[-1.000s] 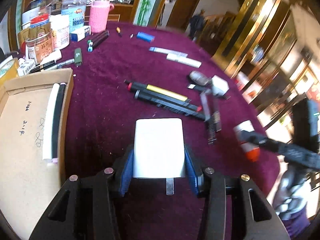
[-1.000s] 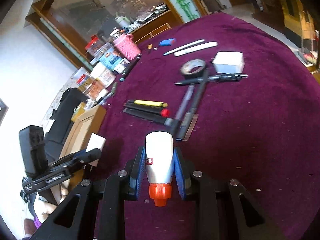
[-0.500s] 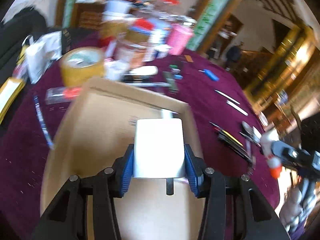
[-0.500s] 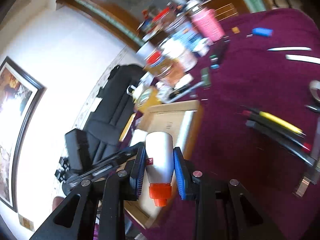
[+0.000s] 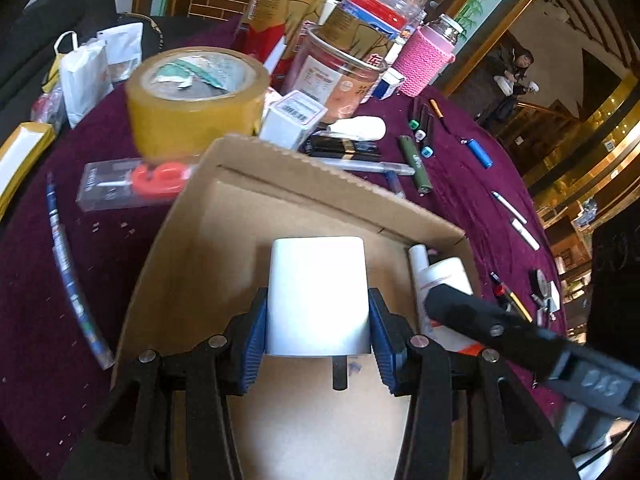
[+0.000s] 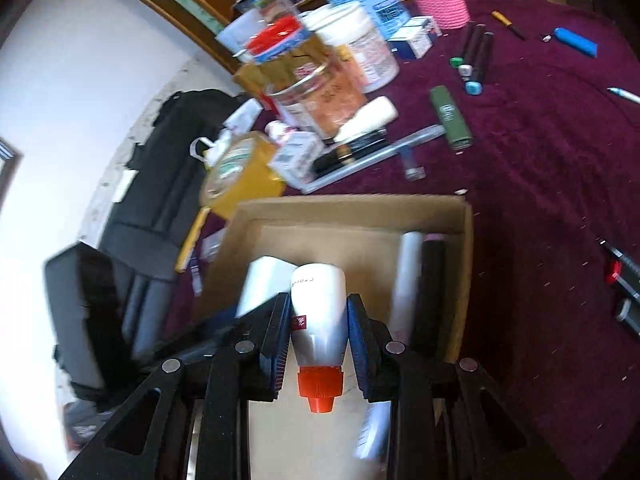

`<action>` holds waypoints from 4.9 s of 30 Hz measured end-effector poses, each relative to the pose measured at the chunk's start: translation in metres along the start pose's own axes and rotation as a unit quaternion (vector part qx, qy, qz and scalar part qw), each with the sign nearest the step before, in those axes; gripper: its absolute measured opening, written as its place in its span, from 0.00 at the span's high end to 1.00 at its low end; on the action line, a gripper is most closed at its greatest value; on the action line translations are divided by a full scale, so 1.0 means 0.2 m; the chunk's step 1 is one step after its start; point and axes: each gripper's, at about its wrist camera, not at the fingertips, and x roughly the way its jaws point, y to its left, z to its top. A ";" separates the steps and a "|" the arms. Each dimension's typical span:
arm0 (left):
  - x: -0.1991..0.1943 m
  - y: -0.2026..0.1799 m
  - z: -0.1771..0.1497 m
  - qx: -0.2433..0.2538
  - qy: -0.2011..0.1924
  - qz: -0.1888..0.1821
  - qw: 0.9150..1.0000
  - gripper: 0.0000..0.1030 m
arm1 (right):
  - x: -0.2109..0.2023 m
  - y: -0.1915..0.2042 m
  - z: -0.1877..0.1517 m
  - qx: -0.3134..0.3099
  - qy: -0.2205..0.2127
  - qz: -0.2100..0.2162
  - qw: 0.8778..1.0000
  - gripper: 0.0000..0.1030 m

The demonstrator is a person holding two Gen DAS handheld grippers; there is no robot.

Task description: Organize rigid objects

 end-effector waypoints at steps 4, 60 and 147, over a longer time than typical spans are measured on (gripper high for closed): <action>0.03 -0.01 0.03 -0.004 -0.002 -0.008 1.000 0.57 | 0.02 -0.04 0.03 0.008 0.000 -0.008 1.000 0.70; 0.14 -1.22 -0.63 0.088 0.029 -0.082 0.992 0.19 | -1.36 -1.56 -0.36 0.172 -0.295 -0.192 0.920 0.26; 0.16 -1.03 -0.68 0.205 0.057 0.059 0.975 0.68 | -1.26 -1.61 -0.34 0.179 -0.238 -0.217 0.930 0.24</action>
